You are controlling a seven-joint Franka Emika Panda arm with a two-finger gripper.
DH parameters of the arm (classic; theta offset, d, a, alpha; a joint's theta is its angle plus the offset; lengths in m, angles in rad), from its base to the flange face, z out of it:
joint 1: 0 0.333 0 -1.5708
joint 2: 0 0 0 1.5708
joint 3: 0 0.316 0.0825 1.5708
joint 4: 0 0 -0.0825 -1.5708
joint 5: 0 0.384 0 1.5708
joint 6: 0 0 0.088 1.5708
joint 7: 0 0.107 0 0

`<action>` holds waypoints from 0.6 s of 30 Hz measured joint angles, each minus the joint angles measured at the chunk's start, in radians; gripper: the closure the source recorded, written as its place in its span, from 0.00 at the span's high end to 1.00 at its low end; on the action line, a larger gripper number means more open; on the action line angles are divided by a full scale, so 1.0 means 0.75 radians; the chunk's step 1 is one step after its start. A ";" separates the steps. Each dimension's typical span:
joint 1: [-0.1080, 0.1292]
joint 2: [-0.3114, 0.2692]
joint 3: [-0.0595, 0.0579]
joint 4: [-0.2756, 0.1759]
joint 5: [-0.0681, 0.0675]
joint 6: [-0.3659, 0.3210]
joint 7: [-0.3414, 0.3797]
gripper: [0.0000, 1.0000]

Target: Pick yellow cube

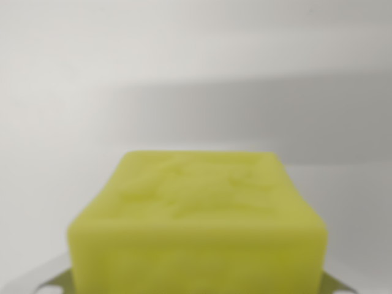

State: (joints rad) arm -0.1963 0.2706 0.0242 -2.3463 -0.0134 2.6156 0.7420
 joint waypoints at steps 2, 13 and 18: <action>0.000 -0.011 0.000 0.000 0.001 -0.010 -0.001 0.00; 0.001 -0.067 0.000 0.000 0.004 -0.068 -0.003 0.00; 0.001 -0.092 0.000 0.002 0.006 -0.094 -0.004 0.00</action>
State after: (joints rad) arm -0.1957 0.2014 0.0242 -2.3451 -0.0092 2.5448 0.7390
